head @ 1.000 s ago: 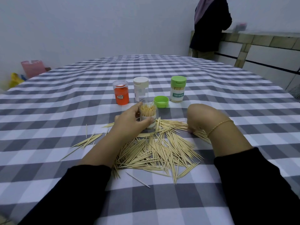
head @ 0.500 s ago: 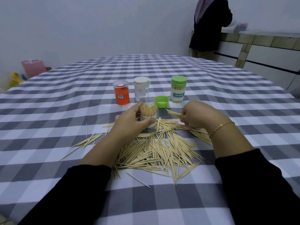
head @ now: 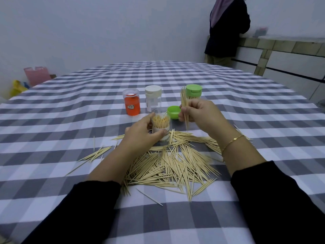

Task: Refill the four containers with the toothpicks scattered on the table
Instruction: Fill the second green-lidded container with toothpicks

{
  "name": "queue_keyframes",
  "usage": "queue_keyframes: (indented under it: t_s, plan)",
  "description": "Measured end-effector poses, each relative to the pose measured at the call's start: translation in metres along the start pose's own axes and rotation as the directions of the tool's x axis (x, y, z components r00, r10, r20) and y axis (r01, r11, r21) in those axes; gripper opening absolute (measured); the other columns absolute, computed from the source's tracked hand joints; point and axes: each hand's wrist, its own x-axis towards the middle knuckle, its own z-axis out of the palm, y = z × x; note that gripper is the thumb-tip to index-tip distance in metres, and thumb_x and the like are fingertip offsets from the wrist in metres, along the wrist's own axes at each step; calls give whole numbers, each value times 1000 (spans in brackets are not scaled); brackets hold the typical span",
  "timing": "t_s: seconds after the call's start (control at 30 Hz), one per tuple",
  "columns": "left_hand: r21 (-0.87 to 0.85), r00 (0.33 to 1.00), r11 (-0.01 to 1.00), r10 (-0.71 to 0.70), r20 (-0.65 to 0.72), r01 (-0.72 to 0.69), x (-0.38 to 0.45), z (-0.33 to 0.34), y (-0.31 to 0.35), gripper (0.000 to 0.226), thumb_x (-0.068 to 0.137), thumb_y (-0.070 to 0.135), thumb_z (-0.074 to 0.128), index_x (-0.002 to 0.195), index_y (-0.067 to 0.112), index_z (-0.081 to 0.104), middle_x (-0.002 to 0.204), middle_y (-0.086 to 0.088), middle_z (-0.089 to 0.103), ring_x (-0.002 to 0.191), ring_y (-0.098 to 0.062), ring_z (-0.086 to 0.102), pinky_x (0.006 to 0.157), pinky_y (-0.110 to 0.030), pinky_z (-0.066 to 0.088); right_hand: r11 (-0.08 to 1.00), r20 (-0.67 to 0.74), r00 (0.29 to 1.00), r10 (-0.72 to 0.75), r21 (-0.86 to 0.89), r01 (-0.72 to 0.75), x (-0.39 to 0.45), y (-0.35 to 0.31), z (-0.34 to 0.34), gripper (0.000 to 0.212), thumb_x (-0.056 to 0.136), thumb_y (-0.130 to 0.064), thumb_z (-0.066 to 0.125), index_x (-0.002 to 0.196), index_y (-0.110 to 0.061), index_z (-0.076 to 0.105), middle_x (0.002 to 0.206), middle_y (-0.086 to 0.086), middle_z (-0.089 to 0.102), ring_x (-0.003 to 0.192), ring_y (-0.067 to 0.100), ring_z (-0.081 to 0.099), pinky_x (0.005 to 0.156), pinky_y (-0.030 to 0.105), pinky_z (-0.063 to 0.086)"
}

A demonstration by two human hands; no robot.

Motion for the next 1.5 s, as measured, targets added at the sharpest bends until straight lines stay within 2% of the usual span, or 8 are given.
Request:
queue_keyframes:
  t_s: [0.1, 0.3, 0.53, 0.77, 0.93, 1.07, 1.23, 1.5]
  plan:
    - [-2, 1000, 1000, 1, -1, -1, 1, 0, -1, 78, 85, 50, 66, 150, 30, 29, 140, 3, 54, 128, -19, 49, 110, -46, 35, 986, -94, 992, -83, 137, 96, 0, -2, 15, 20, 95, -7, 52, 80, -16, 61, 75, 3, 65, 79, 21, 66, 81, 33, 55]
    - [-2, 1000, 1000, 5, 1, -5, 1, 1, -2, 76, 85, 50, 66, 149, 30, 32, 138, 4, 55, 127, -17, 50, 109, -46, 35, 945, -307, 930, -202, 188, 268, -3, -2, 30, 22, 96, -13, 52, 81, -26, 61, 78, 0, 67, 90, 31, 65, 88, 46, 51]
    - [-19, 1000, 1000, 5, 2, -5, 1, 1, -1, 76, 84, 51, 67, 149, 30, 33, 136, 5, 57, 124, -15, 52, 110, -47, 35, 873, -383, 889, -249, 309, 377, -6, -8, 38, 14, 97, -13, 51, 93, -21, 61, 88, 5, 70, 90, 16, 67, 86, 31, 54]
    - [-47, 999, 998, 36, -1, -36, -4, 0, 3, 73, 83, 52, 68, 145, 29, 39, 112, 14, 61, 114, -10, 58, 107, -47, 37, 908, -234, 953, -193, 325, 263, -6, -2, 53, 14, 95, -11, 53, 91, -19, 64, 84, 3, 68, 84, 13, 65, 79, 33, 55]
    - [-68, 998, 996, 54, 13, -53, -5, 0, 4, 72, 73, 65, 61, 137, 37, 46, 102, 18, 66, 106, -8, 61, 102, -47, 42, 930, -158, 977, -140, 317, 184, -4, 2, 57, 12, 95, -8, 54, 96, -7, 66, 79, -5, 66, 67, -7, 60, 60, 10, 48]
    - [-73, 997, 995, 72, 16, -71, -5, 0, 3, 74, 64, 77, 55, 131, 47, 47, 99, 20, 68, 101, -3, 62, 98, -46, 44, 958, -102, 990, -102, 257, 126, -2, 5, 57, 11, 92, -13, 59, 92, -10, 70, 79, -6, 68, 70, -1, 63, 67, 17, 53]
    - [-71, 998, 995, 64, 21, -63, -4, 0, 5, 79, 62, 78, 53, 133, 41, 48, 103, 18, 67, 102, -5, 62, 99, -46, 44, 954, -104, 991, -79, 282, 106, -3, 4, 57, 11, 89, -12, 62, 86, -18, 71, 75, -7, 68, 70, 4, 64, 69, 20, 55]
    - [-52, 997, 995, 79, -6, -80, -5, -1, 2, 54, 82, 53, 67, 132, 44, 48, 99, 23, 64, 105, -4, 60, 102, -47, 41, 973, -76, 997, 25, 231, -6, -2, 8, 60, 11, 87, -15, 65, 91, -19, 75, 87, 1, 74, 86, 18, 69, 82, 33, 56]
